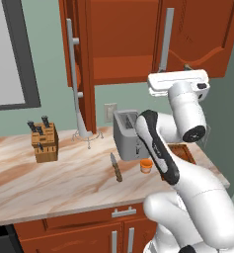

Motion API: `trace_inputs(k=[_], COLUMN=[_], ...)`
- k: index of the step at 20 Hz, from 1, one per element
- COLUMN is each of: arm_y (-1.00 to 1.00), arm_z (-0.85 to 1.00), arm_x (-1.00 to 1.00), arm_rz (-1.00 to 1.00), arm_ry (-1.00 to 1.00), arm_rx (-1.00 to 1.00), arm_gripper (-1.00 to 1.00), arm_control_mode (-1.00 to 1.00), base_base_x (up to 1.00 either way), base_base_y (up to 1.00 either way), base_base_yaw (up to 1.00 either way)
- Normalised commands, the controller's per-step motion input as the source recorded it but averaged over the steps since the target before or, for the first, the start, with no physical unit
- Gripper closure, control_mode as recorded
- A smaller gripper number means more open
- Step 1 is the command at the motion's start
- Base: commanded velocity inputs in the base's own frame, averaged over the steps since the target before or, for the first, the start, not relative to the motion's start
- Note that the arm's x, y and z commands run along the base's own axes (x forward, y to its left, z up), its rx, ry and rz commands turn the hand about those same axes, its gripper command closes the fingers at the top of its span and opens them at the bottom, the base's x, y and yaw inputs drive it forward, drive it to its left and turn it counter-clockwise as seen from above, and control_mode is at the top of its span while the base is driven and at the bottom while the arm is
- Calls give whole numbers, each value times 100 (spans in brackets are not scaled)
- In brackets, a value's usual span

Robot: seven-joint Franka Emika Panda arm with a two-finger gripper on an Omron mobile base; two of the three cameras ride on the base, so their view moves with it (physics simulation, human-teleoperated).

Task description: Pick the bread, place it on the cutting board, pick the jam, place it on the counter, and close the cabinet.

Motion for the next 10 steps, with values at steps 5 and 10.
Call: trace_inputs(k=[5,10], arm_y=[27,24], arm_z=[24,24], arm_x=[-39,-45], arm_rz=[-11,-11], arm_ry=[0,0], arm_rx=[0,0], arm_gripper=[-100,-100], arm_control_mode=[-100,-100], base_base_x=[0,0], base_base_y=[0,0], base_base_yaw=[0,0])
